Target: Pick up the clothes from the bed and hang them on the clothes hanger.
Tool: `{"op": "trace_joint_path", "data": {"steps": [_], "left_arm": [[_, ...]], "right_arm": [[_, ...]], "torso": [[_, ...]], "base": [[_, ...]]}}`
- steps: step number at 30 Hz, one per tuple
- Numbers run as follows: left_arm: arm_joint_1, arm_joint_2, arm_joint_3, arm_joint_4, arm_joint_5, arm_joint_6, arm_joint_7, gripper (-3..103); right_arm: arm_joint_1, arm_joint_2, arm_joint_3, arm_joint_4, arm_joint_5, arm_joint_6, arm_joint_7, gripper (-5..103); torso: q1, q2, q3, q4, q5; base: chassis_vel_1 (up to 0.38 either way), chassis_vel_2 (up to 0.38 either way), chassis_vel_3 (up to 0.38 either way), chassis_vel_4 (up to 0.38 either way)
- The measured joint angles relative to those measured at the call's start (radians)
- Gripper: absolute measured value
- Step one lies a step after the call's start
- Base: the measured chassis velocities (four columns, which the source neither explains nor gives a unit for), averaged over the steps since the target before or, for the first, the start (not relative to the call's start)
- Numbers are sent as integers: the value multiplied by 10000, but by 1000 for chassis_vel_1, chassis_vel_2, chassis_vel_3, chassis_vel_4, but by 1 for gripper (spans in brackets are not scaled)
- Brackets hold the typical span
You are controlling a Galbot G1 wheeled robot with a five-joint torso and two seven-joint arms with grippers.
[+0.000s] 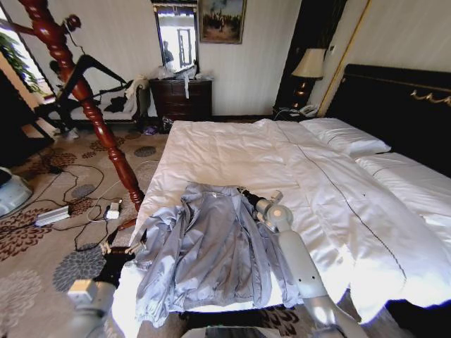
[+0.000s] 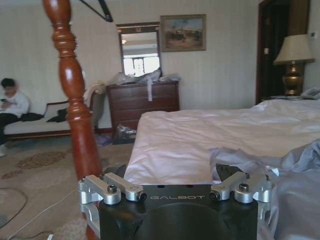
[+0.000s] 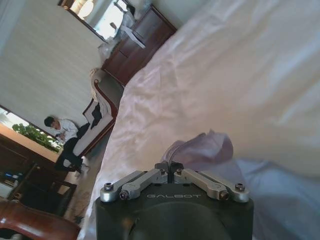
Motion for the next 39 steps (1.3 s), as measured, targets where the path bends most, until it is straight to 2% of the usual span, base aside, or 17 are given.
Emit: {"op": "trace_joint_path", "data": {"steps": [3,5,7,10,12,13,19,20,24,25,27,29,32,34,35,37,39], "left_arm": [[-208,658,-20,27,-405,164,-30,100],[-334,1622,-102,63,-891,248,-29,100],[-377,1837,-120,68,-1018,278,-32,100],[-1191,2796,-101,43,-1972,618,-266,100],[-1412,2914,-73,28,-2176,706,-334,100],[-2060,3232,-7,9,-2797,949,-529,100],[-3958,4298,54,249,-4503,1481,-872,100],[-3958,4298,54,249,-4503,1481,-872,100],[-5240,5092,95,437,-6288,1835,-1066,100],[-5240,5092,95,437,-6288,1835,-1066,100],[-6242,5461,223,689,-7696,2195,-1345,100],[-7056,5635,505,1029,-8356,2345,-1383,100],[-8205,5678,1384,1668,-8438,2282,-1109,100],[-9871,5461,2752,2412,-8276,2127,-847,100],[-9871,5461,2752,2412,-8276,2127,-847,100],[-11116,5212,3463,2924,-8125,2020,-775,100],[-11750,5138,3510,3172,-7930,1883,-726,100]], "right_arm": [[103,-161,-199,-23,-455,226,-331,0],[227,-415,-478,-5,-937,500,-663,0],[271,-487,-562,1,-1082,581,-736,0],[549,-689,-976,-25,-1698,995,-929,0],[586,-697,-1032,-41,-1799,1076,-950,0],[643,-717,-1153,-77,-2126,1295,-1009,0],[622,-1047,-1482,15,-3227,1781,-1251,0],[622,-1047,-1482,15,-3227,1781,-1251,0],[607,-1136,-1572,217,-3351,1818,-1243,0],[607,-1136,-1572,217,-3351,1818,-1243,0],[633,-1179,-1595,283,-3358,1818,-1208,0],[633,-1188,-1597,335,-3336,1818,-1179,0],[635,-1166,-1631,383,-3276,1817,-1133,0],[671,-1121,-1692,402,-3244,1815,-1100,0],[671,-1121,-1692,402,-3244,1815,-1100,0],[881,-978,-1899,292,-3237,1826,-1084,0],[1228,-661,-2309,39,-3222,1843,-1101,0]], "torso": [[0,0,0,1,-2],[0,0,0,-1,1],[0,0,0,-1,0],[0,0,-1,3,0],[0,0,-1,2,-1],[1,0,0,0,0],[1,0,0,-1,0],[1,0,0,-1,0],[1,0,0,1,0],[1,0,0,1,0],[0,0,0,2,0],[0,-1,0,-1,3],[0,0,-1,3,2],[0,0,0,1,-3],[0,0,0,1,-3],[1,0,1,-13,-10],[2,-1,0,-3,17]], "base": [[0,0,0,0],[0,0,0,0],[0,0,0,0],[0,0,0,0],[0,0,0,0],[0,0,0,0],[0,0,0,0],[0,0,0,0],[0,0,0,0],[0,0,0,0],[0,0,0,0],[0,0,0,0],[0,0,0,0],[0,0,0,0],[0,0,0,0],[0,0,0,0],[0,0,0,0]]}}
